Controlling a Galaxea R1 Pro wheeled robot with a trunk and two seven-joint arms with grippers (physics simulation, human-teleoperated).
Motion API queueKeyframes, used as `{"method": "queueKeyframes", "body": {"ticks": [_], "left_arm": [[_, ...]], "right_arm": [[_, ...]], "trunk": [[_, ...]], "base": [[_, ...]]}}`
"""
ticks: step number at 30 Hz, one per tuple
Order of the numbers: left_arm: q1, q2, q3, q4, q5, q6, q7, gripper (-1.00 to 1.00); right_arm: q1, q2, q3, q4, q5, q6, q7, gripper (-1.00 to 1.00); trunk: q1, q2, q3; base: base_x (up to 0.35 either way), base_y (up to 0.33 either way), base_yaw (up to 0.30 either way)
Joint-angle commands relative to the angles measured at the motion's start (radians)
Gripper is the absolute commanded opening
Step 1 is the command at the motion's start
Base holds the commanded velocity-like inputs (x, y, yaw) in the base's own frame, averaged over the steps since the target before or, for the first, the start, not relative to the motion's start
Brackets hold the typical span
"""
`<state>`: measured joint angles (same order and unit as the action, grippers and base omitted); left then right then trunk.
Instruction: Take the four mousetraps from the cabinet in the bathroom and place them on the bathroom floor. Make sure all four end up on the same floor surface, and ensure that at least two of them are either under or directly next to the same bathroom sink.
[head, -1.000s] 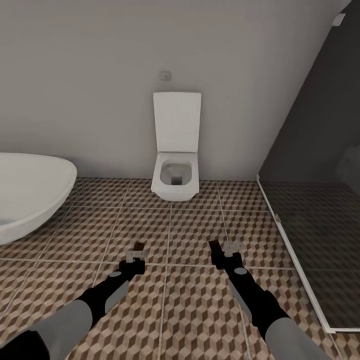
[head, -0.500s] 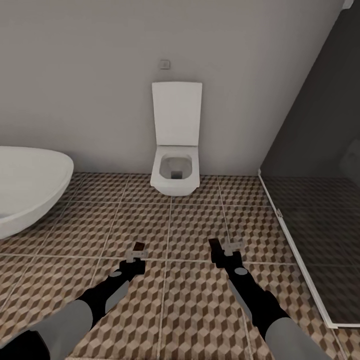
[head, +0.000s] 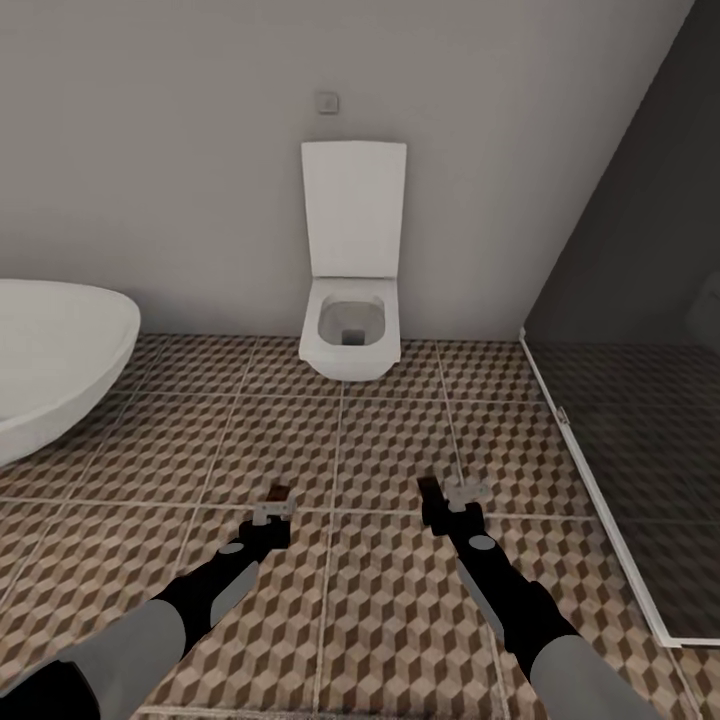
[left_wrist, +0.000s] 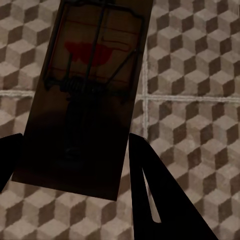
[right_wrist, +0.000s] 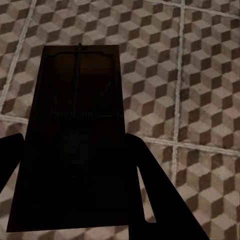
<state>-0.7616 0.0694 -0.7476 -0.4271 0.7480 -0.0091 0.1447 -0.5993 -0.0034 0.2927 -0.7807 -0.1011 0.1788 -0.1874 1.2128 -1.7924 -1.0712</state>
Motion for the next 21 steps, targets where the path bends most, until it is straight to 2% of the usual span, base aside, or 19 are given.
{"method": "queueKeyframes", "body": {"ticks": [1,21], "left_arm": [[-0.001,0.001,-0.009,-0.002,0.004,0.0,0.01,-1.0],[-0.001,-0.005,-0.01,-0.002,0.004,0.0,0.01,-1.0]], "right_arm": [[-0.001,-0.001,0.005,-0.002,-0.012,0.004,-0.012,-1.0],[-0.001,-0.001,0.006,-0.002,-0.012,0.004,-0.012,-1.0]], "trunk": [[0.004,-0.008,-0.005],[0.08,-0.148,-0.1]], "base": [[0.0,0.0,0.0],[0.0,0.0,0.0]]}}
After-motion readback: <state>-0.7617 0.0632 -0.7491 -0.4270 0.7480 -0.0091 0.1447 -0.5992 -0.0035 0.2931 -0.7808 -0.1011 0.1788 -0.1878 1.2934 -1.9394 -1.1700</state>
